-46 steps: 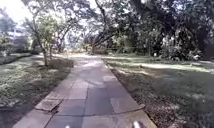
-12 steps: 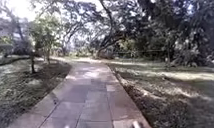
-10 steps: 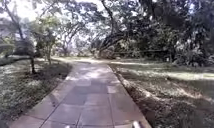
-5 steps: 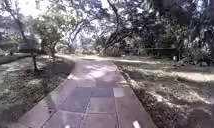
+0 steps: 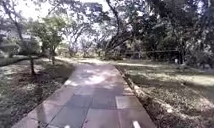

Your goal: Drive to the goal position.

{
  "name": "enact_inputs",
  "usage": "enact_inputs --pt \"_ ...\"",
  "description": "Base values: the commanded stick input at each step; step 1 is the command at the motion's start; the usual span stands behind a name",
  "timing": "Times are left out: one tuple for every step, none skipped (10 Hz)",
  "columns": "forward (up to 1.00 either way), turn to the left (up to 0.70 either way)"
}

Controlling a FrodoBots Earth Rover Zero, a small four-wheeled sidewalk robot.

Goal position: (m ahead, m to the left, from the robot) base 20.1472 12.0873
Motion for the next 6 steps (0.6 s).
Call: enact_inputs --pt "0.50 0.00" --pt "0.50 0.00" --pt "0.50 0.00" --pt "0.50 0.00" --pt "0.50 0.00" --pt "0.50 0.00"
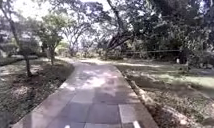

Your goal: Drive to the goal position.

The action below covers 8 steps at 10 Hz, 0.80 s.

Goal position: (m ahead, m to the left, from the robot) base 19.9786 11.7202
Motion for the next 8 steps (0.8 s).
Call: enact_inputs --pt "0.50 0.00" --pt "0.50 0.00" --pt "0.50 0.00" --pt "0.50 0.00" --pt "0.50 0.00" --pt "0.50 0.00" --pt "0.50 0.00" --pt "0.50 0.00"
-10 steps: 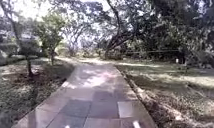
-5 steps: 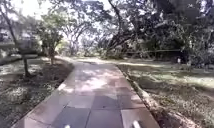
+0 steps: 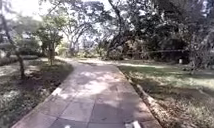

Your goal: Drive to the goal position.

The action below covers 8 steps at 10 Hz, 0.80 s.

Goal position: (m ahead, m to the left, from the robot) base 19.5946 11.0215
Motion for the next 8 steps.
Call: enact_inputs --pt "0.50 0.00" --pt "0.50 0.00" --pt "0.50 0.00" --pt "0.50 0.00" --pt "0.50 0.00" --pt "0.50 0.00" --pt "0.50 0.00" --pt "0.50 0.00"
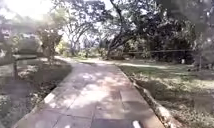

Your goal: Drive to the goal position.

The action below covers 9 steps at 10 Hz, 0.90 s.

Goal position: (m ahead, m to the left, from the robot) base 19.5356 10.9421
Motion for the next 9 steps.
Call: enact_inputs --pt "0.50 0.00" --pt "0.50 0.00" --pt "0.50 0.00" --pt "0.50 0.00" --pt "0.50 0.00" --pt "0.50 0.00" --pt "0.50 0.00" --pt "0.50 0.00" --pt "0.50 0.00"
